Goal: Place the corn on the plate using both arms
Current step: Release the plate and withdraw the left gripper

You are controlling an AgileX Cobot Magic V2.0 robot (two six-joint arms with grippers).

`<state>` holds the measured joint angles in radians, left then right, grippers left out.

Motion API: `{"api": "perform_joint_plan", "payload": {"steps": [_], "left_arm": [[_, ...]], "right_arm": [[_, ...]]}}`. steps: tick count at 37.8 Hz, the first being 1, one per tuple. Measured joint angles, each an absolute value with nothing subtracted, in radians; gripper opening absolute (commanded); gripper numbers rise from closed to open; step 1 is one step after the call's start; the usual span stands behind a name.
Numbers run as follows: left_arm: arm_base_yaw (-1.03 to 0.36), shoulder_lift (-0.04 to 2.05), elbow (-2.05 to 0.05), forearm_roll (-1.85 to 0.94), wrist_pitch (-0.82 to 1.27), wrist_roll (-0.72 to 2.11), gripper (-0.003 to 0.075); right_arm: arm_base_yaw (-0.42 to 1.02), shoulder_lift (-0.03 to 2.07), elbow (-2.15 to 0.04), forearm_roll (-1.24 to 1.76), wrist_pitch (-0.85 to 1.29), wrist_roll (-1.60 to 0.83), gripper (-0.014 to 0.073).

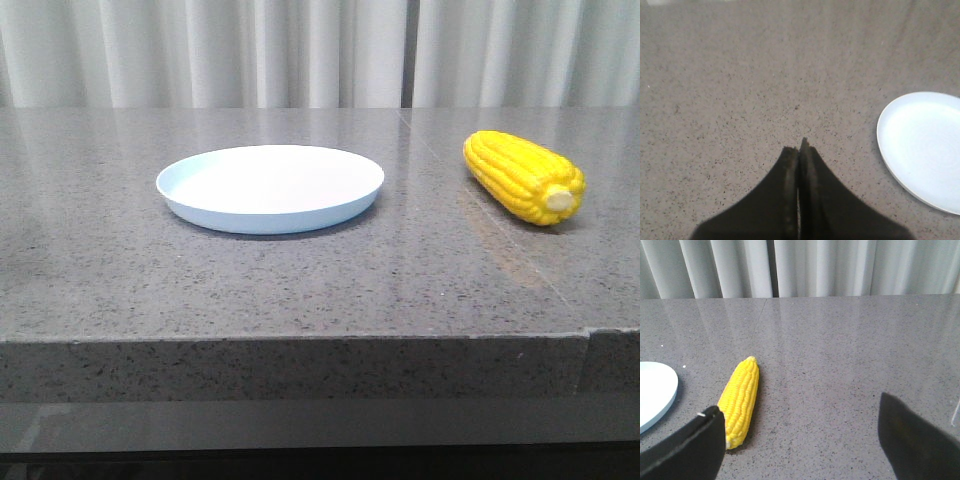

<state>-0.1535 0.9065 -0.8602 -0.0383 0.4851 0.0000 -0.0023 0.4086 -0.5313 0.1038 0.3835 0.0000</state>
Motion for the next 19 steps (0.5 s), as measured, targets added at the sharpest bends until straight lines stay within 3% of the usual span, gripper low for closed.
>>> {"api": "perform_joint_plan", "payload": {"steps": [8,19], "left_arm": [[-0.154,0.6,-0.652,-0.038,0.382,0.019,-0.002],[-0.154,0.22,-0.465,-0.038,0.394,0.063,-0.002]], "right_arm": [[-0.002,0.409,-0.531,0.104,0.384,0.0,0.0643],[-0.002,0.409,-0.531,0.104,0.384,0.0,0.0643]]}}
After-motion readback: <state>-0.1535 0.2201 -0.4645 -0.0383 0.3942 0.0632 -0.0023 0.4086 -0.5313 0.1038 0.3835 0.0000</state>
